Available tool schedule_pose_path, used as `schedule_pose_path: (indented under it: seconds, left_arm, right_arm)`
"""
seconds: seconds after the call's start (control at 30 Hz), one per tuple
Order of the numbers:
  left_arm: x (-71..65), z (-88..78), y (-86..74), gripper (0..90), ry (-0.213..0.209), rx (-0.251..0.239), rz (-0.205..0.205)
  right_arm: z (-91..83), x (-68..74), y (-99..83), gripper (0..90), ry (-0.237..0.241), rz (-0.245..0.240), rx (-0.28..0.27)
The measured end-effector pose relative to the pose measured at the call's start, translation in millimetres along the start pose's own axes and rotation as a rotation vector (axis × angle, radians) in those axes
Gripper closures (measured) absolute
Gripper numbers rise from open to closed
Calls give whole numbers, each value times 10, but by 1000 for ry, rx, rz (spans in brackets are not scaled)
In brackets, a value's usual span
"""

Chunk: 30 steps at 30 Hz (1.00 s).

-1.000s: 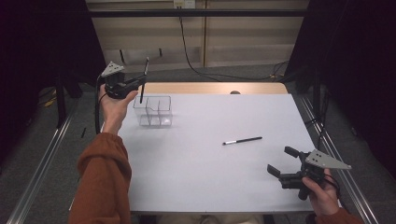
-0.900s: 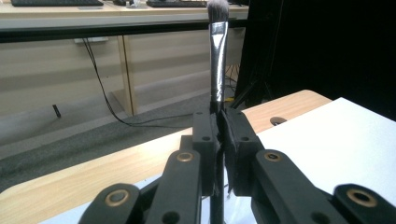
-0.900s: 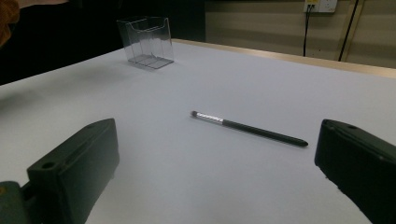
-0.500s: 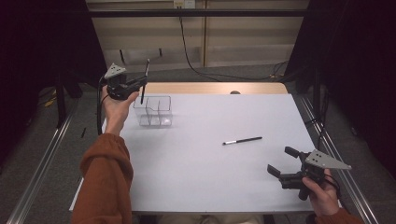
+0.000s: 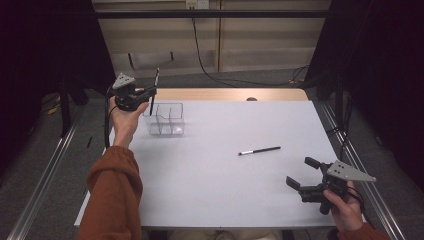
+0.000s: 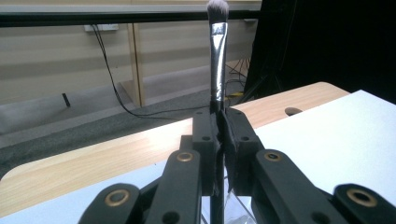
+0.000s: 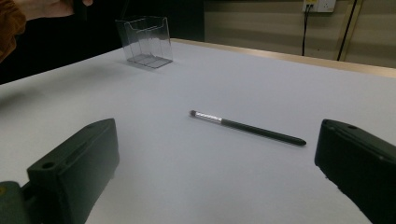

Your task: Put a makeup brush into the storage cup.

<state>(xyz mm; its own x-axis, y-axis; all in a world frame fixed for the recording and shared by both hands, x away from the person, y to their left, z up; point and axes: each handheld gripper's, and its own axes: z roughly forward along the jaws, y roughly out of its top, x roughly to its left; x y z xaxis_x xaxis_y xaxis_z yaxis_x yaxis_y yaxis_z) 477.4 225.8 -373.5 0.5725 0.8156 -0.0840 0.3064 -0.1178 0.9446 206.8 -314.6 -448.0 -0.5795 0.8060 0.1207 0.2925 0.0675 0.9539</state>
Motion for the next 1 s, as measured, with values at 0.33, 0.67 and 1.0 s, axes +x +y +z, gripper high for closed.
schedule_pose_path:
  seconds: [0.33,0.67,1.0]
  left_arm:
    - [77,63,-79,841,16,16,-6]
    - [66,86,-200,841,10,25,-20]
    - [70,98,-274,841,15,40,-24]
  right_arm:
    - [-2,-4,-3,0,-1,1,1]
    - [-1,-3,-5,0,0,0,2]
    - [9,-3,-5,0,1,-4,4]
